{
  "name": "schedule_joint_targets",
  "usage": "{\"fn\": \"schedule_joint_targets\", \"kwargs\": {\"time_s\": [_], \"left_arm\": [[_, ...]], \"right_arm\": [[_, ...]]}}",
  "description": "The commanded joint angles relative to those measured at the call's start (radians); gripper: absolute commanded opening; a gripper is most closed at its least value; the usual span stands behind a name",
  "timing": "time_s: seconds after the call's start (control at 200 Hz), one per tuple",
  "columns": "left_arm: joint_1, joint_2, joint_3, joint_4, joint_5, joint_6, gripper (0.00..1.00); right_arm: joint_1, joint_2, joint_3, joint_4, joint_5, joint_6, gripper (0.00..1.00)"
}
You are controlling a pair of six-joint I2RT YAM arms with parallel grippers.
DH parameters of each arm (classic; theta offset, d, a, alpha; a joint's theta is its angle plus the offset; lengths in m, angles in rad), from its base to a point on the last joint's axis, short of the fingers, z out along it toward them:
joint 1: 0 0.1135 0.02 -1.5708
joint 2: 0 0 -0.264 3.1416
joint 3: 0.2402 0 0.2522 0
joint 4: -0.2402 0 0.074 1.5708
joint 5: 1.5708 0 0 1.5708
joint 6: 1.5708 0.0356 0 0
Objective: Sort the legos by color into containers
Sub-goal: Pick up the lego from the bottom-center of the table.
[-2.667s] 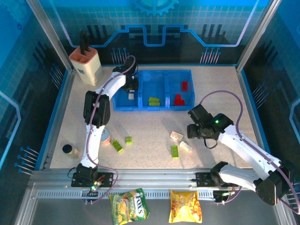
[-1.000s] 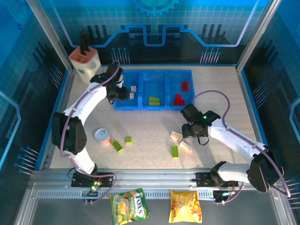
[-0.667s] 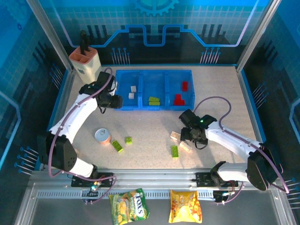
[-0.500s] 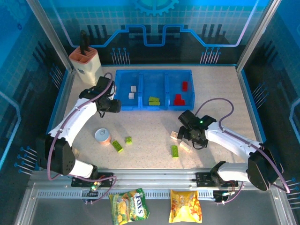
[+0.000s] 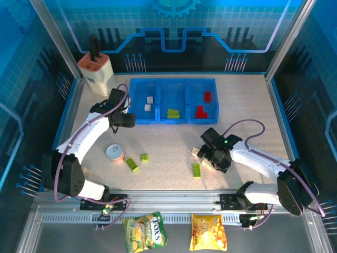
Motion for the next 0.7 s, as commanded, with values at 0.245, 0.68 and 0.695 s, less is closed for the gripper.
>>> {"fn": "schedule_joint_targets", "kwargs": {"time_s": [0.245, 0.68, 0.695], "left_arm": [[0.029, -0.015, -0.017, 0.017, 0.028, 0.006, 0.53], [0.029, -0.014, -0.016, 0.015, 0.034, 0.006, 0.53], [0.030, -0.014, -0.016, 0.016, 0.034, 0.006, 0.53]], "right_arm": [[0.012, 0.072, -0.057, 0.084, -0.040, 0.088, 0.84], [0.011, 0.080, -0.055, 0.074, -0.030, 0.080, 0.70], [0.011, 0.079, -0.054, 0.074, -0.029, 0.080, 0.69]]}}
